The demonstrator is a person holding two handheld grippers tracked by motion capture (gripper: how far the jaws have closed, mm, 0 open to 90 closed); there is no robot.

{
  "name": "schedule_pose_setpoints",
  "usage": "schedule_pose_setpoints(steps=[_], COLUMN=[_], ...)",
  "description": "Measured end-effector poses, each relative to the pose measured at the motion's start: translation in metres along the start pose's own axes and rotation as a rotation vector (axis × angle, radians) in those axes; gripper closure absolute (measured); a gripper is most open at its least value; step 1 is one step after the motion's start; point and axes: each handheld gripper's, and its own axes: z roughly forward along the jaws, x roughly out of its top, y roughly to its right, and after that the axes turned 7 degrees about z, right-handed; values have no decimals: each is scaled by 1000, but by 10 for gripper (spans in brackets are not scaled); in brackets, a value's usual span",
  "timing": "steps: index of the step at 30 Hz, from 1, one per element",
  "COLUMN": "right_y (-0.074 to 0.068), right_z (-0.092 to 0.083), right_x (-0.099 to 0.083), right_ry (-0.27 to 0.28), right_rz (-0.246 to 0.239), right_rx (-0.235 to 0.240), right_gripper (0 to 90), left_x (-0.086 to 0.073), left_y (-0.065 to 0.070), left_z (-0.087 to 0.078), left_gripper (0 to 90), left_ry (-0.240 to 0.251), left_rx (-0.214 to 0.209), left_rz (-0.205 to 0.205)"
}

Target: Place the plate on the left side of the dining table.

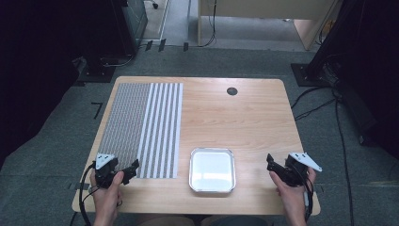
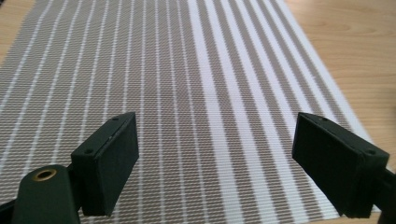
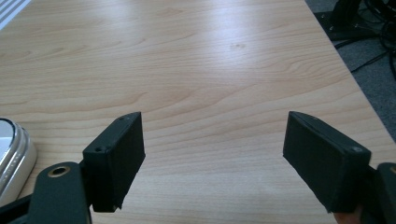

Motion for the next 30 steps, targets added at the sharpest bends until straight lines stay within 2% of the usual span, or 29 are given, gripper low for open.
schedule_pose_setpoints(steps=[4,7,13,17,23,30], right_y=[-6,-10,-17,-20,-27,-34], right_z=[1,1,2,2,2,2], right_x=[-1,-1,0,0,-1,-4], right_ry=[-2,3,5,9,27,27], right_rz=[-3,-4,3,0,6,0], right_rx=[7,3,11,19,23,40], right_gripper=[213,221,227,236,261,270], left_x=[3,4,8,8,8,8], left_y=[7,12,25,32,46,58], left_z=[0,2,6,9,13,17], left_gripper=[148,148,148,148,148,148], left_ry=[5,3,-3,-4,2,-6], left_rx=[-6,-30,-44,-52,-86,-97], left_rz=[12,14,45,49,63,82])
